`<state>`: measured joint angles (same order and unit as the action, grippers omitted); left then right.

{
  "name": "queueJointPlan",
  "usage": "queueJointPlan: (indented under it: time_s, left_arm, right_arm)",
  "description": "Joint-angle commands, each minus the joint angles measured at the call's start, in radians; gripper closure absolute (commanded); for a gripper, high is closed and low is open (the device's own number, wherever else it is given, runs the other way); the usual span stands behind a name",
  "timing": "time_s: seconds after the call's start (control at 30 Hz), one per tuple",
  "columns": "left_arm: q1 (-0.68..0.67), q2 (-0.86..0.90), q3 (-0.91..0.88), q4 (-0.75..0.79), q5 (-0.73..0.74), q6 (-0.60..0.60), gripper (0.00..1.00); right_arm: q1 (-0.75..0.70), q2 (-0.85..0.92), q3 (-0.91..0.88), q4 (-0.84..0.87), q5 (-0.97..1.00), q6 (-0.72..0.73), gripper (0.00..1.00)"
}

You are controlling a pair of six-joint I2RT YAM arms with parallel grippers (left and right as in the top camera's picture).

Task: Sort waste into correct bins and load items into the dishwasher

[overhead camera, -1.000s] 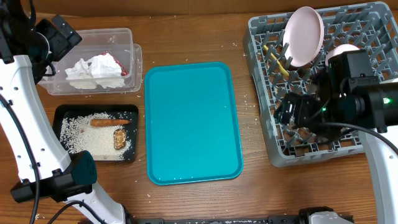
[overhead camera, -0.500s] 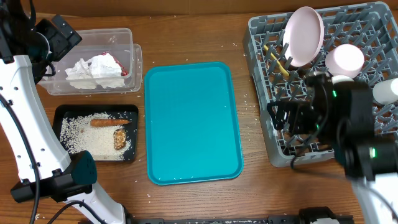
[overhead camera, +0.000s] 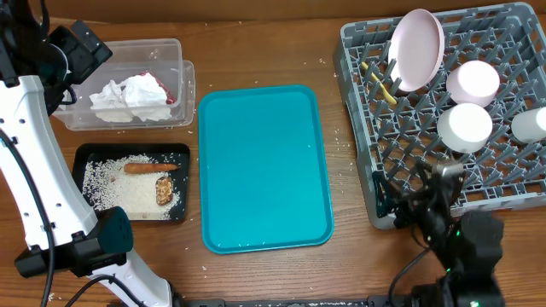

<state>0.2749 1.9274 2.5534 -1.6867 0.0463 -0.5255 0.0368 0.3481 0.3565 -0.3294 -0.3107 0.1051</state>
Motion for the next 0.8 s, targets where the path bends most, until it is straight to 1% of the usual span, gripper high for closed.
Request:
queueJointPlan:
  time_s: [0.0, 0.13, 0.23, 0.4, 0.57, 0.77]
  left_arm:
    - [-0.007, 0.003, 0.002, -0.001, -0.013, -0.013, 0.0]
    - [-0.007, 0.003, 0.002, -0.001, -0.013, -0.013, 0.0]
    - [-0.007, 0.003, 0.002, -0.001, -0.013, -0.013, 0.0]
    - [-0.007, 0.003, 0.002, -0.001, -0.013, -0.013, 0.0]
    - [-0.007, 0.003, 0.002, -0.001, -0.013, -0.013, 0.0]
    - [-0.007, 0.003, 0.002, -0.001, -0.013, -0.013, 0.0]
  right_arm:
    - [-0.018, -0.107, -0.12, 0.071, -0.015, 0.003, 0.0]
    - [-0.023, -0.203, -0.221, 0.145, -0.024, 0.003, 0.0]
    - [-0.026, -0.253, -0.263, 0.18, -0.023, 0.002, 0.0]
    - [-0.027, -0.343, -0.321, 0.208, 0.034, 0.002, 0.0]
    - [-0.027, -0.346, -0.35, 0.295, 0.105, 0.003, 0.0]
    - [-0.027, -0.346, -0.349, 0.294, 0.19, 0.002, 0.0]
